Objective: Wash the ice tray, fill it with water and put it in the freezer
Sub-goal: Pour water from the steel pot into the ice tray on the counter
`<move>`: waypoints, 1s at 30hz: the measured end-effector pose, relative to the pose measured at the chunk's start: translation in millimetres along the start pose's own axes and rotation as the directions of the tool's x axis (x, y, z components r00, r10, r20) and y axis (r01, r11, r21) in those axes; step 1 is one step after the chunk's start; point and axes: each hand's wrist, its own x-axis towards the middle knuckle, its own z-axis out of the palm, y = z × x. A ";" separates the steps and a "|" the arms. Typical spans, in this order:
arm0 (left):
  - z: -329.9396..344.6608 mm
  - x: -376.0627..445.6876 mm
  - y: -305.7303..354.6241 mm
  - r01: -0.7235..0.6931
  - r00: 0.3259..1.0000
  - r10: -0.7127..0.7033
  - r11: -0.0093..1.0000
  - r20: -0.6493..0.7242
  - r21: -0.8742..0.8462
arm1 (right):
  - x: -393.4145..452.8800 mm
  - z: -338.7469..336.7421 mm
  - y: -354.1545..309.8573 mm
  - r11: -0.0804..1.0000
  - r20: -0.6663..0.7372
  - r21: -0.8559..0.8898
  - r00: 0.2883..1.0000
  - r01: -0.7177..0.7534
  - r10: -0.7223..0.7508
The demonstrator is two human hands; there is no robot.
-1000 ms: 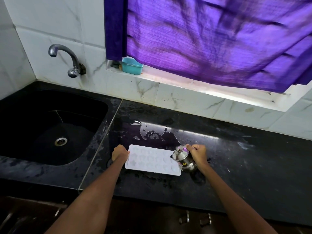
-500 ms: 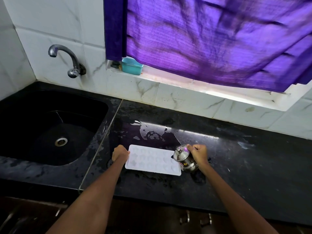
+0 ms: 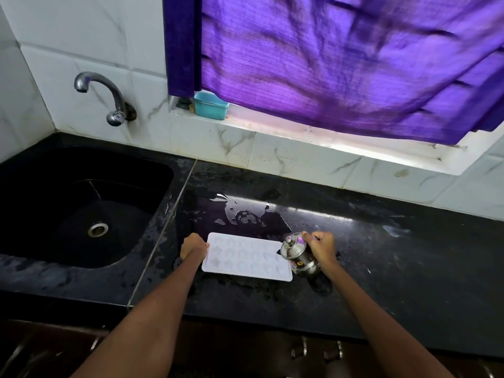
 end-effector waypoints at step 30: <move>2.4 2.7 -2.6 -0.004 1.000 0.004 1.000 -0.003 -0.020 | -1.8 -13.3 23.2 0.998 -0.038 0.042 0.998 -0.053 0.054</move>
